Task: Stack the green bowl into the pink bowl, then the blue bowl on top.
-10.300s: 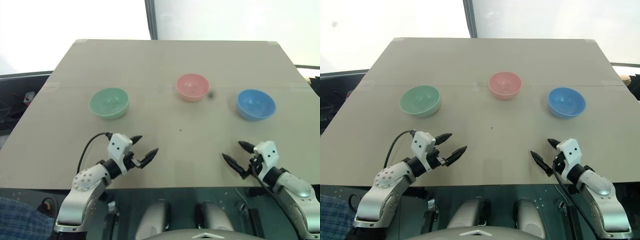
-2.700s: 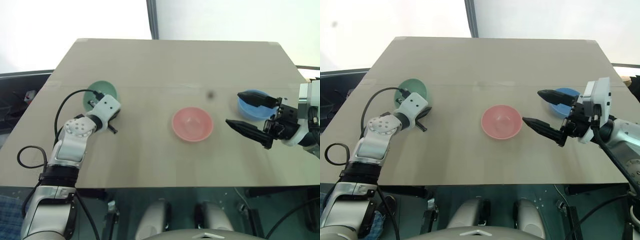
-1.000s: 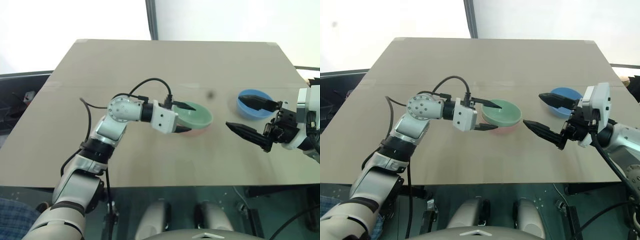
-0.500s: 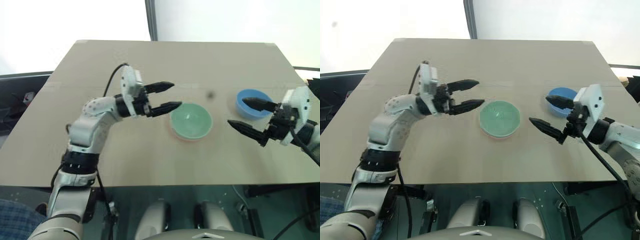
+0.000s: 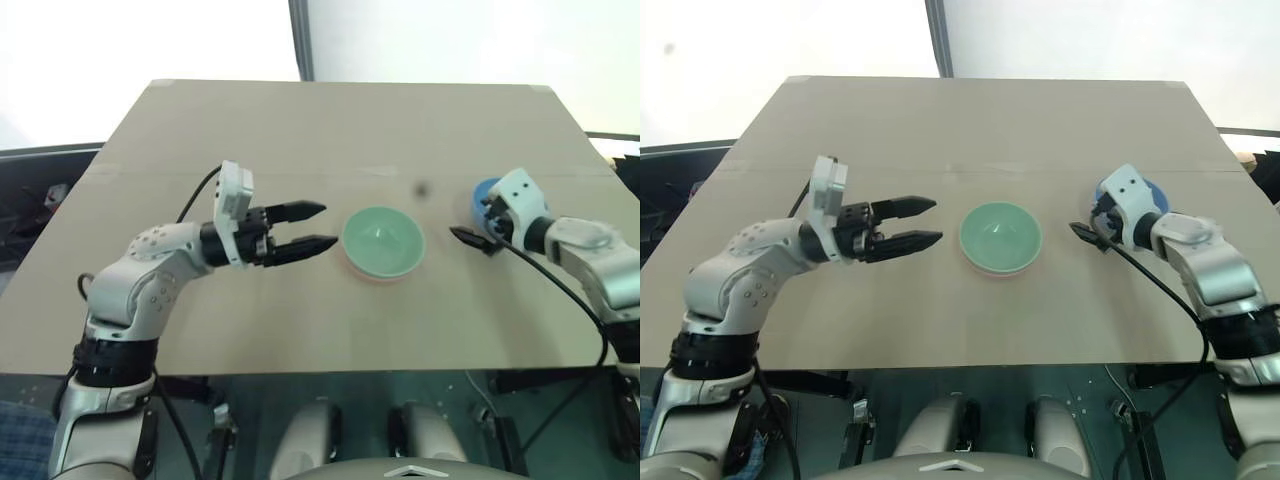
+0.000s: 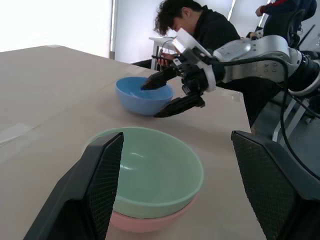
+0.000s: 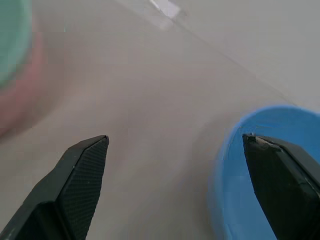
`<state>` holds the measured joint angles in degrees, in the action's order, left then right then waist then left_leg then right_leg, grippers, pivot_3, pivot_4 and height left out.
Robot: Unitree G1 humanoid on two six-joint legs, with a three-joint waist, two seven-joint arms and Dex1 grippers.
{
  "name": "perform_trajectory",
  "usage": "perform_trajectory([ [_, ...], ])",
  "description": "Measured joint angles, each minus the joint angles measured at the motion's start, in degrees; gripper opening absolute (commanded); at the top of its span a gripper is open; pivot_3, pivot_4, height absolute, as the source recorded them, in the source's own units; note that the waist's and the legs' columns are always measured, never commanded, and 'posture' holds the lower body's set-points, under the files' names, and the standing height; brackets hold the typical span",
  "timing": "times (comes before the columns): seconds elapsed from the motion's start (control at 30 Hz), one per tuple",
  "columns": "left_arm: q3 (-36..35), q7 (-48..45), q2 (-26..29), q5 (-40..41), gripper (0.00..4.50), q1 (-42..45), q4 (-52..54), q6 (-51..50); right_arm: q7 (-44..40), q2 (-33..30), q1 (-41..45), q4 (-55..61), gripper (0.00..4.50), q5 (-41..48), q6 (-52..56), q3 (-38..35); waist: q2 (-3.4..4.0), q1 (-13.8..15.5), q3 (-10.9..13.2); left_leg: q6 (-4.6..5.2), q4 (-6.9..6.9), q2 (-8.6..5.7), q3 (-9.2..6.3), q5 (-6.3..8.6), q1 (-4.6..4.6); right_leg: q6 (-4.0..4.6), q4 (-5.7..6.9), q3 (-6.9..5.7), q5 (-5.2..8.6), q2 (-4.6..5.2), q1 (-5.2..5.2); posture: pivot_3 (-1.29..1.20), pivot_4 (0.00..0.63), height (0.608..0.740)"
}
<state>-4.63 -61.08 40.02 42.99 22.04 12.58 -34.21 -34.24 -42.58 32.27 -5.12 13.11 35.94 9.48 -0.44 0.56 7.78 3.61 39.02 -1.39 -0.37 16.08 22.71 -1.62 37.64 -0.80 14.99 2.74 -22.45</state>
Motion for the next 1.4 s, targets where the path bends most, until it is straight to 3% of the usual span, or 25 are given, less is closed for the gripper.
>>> perform_trajectory([
  [0.13,-0.81,-0.38,2.03,-0.64,3.65,-3.42,1.06,0.12,-0.65,1.35,4.75,-11.33,4.5,-5.17,-0.51,2.11,0.04,0.19,0.02,-0.01,-0.1,-0.01,0.0,0.0,0.04,0.02,-0.02,0.0,0.01,0.03,-0.07,0.0,0.15,0.74],
  [0.23,-1.96,-0.31,2.51,-0.64,3.71,-4.5,2.19,0.16,-2.13,1.55,6.52,-15.73,3.69,-7.2,-1.74,2.77,0.04,0.18,0.02,-0.01,-0.14,-0.02,0.0,0.0,0.05,0.02,-0.1,0.01,0.0,0.06,-0.07,0.0,0.15,0.74],
  [0.27,-2.18,-0.25,2.54,-0.61,3.71,-4.59,2.57,0.17,-2.51,1.58,6.86,-16.53,3.61,-7.85,-2.34,2.92,0.04,0.11,0.02,-0.01,-0.14,-0.02,0.0,0.0,0.05,0.02,-0.1,0.01,0.0,0.07,-0.07,0.0,0.15,0.74],
  [0.3,-2.43,-0.21,2.54,-0.52,3.71,-4.8,2.92,0.18,-2.98,1.61,6.96,-17.16,2.94,-8.38,-2.83,2.94,0.04,0.11,0.02,-0.01,-0.14,-0.02,0.0,0.0,0.05,0.02,-0.09,0.01,0.0,0.07,-0.06,0.0,0.15,0.74],
  [0.43,-3.99,-0.03,2.54,-0.32,3.71,-5.54,3.17,0.24,-4.18,2.68,7.52,-18.67,1.29,-9.72,-4.63,2.94,0.04,-0.03,0.02,-0.02,-0.18,-0.01,0.0,0.0,0.03,0.02,-0.07,0.01,0.0,0.08,-0.08,0.0,0.15,0.74],
  [0.53,-4.45,-0.02,2.31,0.36,3.71,-5.94,3.69,0.23,-4.32,2.91,7.71,-18.57,0.14,-10.59,-5.28,2.8,0.03,-0.04,0.01,-0.02,-0.18,-0.02,0.0,0.01,0.03,0.02,-0.07,0.01,-0.01,0.1,-0.07,0.0,0.15,0.74],
  [0.57,-4.49,-0.02,2.16,0.8,3.71,-5.93,3.73,0.23,-4.13,2.91,8.27,-18.31,0.02,-11.21,-5.73,2.22,0.03,-0.04,-0.02,-0.02,-0.18,-0.03,0.0,0.01,0.02,0.02,-0.06,0.01,-0.01,0.12,-0.07,0.0,0.15,0.74],
  [0.9,-4.61,-0.05,0.38,1.49,3.71,-5.35,3.83,2.12,-6.11,2.82,6.15,-13.9,0.02,-12.52,-3.98,0.95,-0.08,-0.04,-0.09,-0.03,-0.41,-0.04,0.0,0.01,0.0,0.03,-0.13,0.01,0.0,0.15,-0.12,0.0,0.15,0.74],
  [1.1,-5.1,0.0,-0.26,1.54,3.71,-5.74,3.83,3.34,-14.43,2.78,3.21,6.19,0.02,-3.3,4.93,-0.39,0.13,-0.91,0.04,-0.04,-0.63,-0.04,0.01,0.0,0.07,0.02,-0.27,0.02,-0.01,0.15,-0.23,0.0,0.15,0.74],
  [1.27,-5.71,-0.03,-0.66,1.5,3.71,-6.23,3.81,3.99,-20.57,-1.04,9.89,23.44,0.02,2.73,10.56,-0.04,0.13,-0.84,0.04,-0.01,-0.65,-0.05,-0.05,0.02,0.07,0.02,-0.44,-0.03,-0.01,0.17,-0.21,0.0,0.15,0.74],
  [1.4,-5.84,-0.28,-1.37,1.42,3.71,-6.21,3.69,4.87,-23.64,-2.57,13.07,30.85,0.02,3.28,11.48,5.23,0.05,-0.82,0.0,-0.01,-0.67,-0.06,-0.06,0.02,0.07,0.01,-0.54,-0.03,-0.02,0.2,-0.2,0.0,0.15,0.74],
])
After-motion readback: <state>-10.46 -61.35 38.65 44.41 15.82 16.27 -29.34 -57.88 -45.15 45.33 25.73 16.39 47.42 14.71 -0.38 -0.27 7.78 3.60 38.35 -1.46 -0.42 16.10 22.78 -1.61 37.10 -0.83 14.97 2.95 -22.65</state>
